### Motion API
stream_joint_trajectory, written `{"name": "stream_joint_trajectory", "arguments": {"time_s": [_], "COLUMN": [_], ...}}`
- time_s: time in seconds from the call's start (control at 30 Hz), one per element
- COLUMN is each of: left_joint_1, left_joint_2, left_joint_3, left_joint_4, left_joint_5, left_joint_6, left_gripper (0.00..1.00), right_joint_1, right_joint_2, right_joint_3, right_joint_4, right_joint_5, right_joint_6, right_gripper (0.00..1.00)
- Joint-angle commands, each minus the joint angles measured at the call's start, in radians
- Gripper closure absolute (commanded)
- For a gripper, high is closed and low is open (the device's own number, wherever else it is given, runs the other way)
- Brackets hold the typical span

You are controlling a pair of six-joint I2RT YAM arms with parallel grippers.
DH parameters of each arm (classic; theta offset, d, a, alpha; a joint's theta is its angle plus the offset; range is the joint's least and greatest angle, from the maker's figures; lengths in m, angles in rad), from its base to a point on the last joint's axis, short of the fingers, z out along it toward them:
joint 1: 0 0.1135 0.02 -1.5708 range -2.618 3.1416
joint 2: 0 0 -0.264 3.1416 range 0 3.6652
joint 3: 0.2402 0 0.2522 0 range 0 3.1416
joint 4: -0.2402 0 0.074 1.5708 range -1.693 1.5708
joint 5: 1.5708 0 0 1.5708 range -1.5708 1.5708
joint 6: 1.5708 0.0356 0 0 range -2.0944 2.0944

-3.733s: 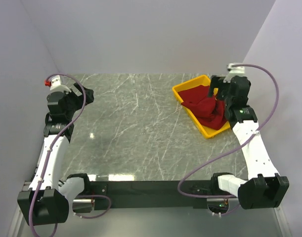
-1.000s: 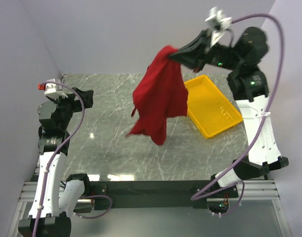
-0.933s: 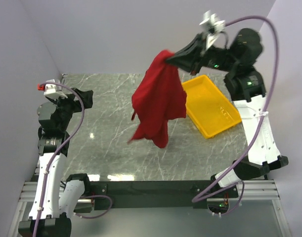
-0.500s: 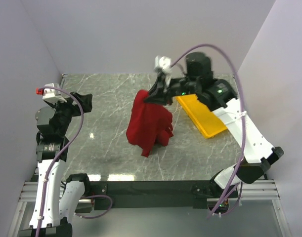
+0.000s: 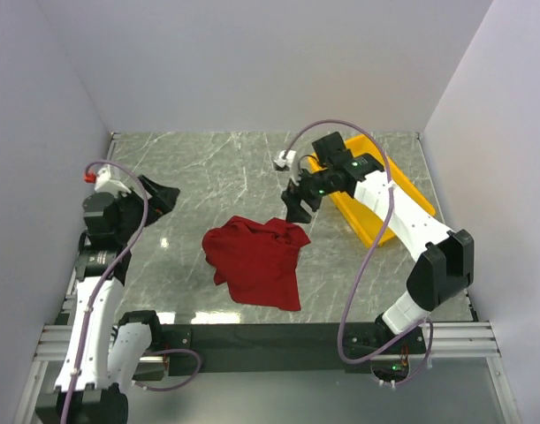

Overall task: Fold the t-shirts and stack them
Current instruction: Move the tshirt to the center of the board

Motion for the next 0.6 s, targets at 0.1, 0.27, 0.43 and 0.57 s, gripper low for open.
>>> {"name": "stream_joint_trajectory", "arguments": {"time_s": [0.1,0.27,0.43,0.57], "left_joint_1": [-0.01,-0.148,-0.298,-0.343], "left_joint_2": [0.114,0.267,0.347,0.338], "left_joint_3": [-0.133,-0.122,-0.074,-0.085], "left_joint_4": [-0.001,-0.061,-0.243,-0.366], "left_joint_5": [0.251,0.233,0.112,0.02], "left_joint_6": [-0.263,-0.316,-0.368,-0.44], "left_gripper": [0.09,0.14,0.17,0.19], "right_joint_1": [-0.037,-0.035,-0.037,-0.038], "right_joint_2": [-0.095,-0.139,-0.142,-0.144], "right_joint_3": [-0.15,-0.268,-0.289,-0.311], "right_joint_4": [-0.005,0.025,0.068,0.113], "right_joint_5": [-0.084,-0.151,-0.123,-0.122], "right_joint_6": [-0.143,-0.211,-0.193,-0.158], "right_gripper": [0.2,0.21,0.21,0.21]}}
